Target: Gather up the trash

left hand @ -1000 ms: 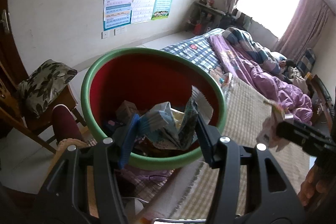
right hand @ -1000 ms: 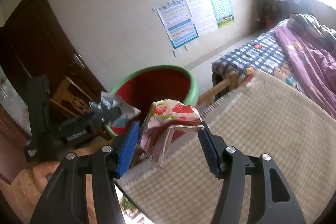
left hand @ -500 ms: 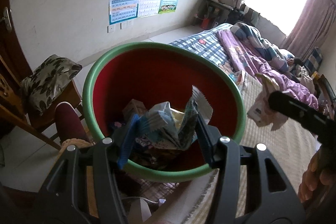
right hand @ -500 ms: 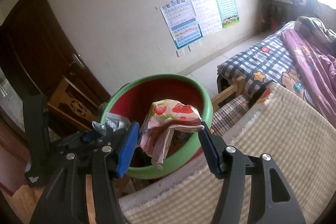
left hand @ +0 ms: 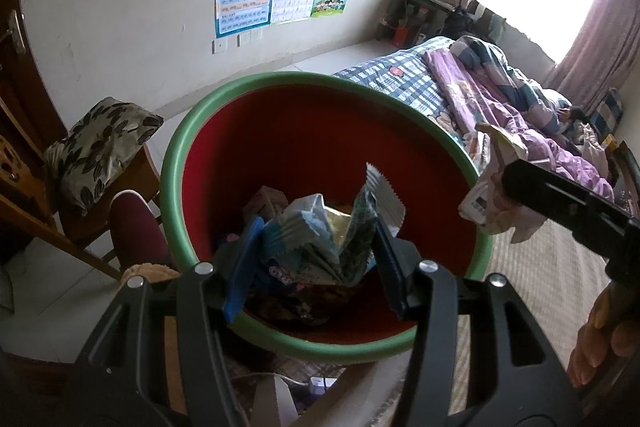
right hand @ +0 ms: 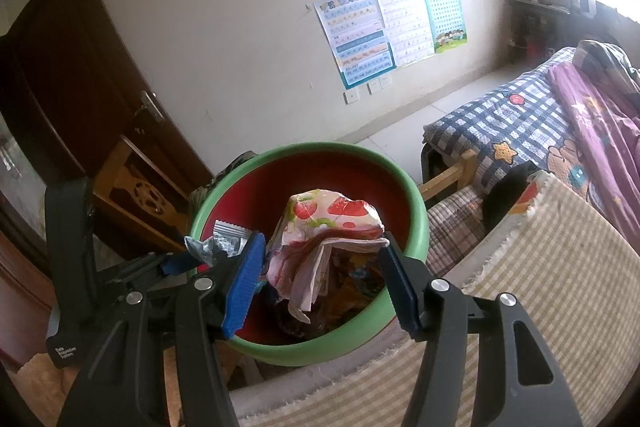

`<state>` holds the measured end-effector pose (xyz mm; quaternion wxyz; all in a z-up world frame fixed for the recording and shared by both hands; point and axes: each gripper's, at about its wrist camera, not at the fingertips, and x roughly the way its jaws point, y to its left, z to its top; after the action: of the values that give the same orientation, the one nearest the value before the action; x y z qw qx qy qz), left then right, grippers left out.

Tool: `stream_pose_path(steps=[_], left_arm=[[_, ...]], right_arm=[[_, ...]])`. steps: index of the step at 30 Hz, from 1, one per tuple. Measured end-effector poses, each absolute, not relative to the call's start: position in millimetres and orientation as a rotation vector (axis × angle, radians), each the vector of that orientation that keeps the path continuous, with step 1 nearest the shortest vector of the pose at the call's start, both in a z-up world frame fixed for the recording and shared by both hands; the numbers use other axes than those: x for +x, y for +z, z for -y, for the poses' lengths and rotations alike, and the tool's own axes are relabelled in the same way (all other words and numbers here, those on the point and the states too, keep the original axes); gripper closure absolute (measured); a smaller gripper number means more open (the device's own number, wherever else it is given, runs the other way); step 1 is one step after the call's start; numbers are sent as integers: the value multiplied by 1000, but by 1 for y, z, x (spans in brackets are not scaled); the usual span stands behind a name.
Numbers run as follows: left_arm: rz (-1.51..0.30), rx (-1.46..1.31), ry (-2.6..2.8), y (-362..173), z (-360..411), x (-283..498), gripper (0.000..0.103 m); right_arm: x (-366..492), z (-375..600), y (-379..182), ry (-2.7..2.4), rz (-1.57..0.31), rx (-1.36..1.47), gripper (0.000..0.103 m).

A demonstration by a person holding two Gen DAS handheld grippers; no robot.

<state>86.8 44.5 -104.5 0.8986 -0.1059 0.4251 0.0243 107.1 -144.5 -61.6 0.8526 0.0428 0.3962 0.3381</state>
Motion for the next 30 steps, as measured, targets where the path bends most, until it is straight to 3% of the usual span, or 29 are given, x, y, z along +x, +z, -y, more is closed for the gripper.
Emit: stream_pose_path(steps=[18, 22, 25, 30], left_arm=[[-886, -220, 61, -106, -44, 88, 50], [-888, -226, 62, -107, -45, 88, 44], [-887, -228, 64, -107, -43, 87, 39], [-882, -232, 78, -106, -42, 84, 35]], right_arm=[[109, 144, -65, 728, -832, 81, 45], [108, 144, -65, 737, -826, 83, 44], [107, 146, -64, 741, -815, 88, 35], [103, 152, -58, 731, -790, 79, 35]])
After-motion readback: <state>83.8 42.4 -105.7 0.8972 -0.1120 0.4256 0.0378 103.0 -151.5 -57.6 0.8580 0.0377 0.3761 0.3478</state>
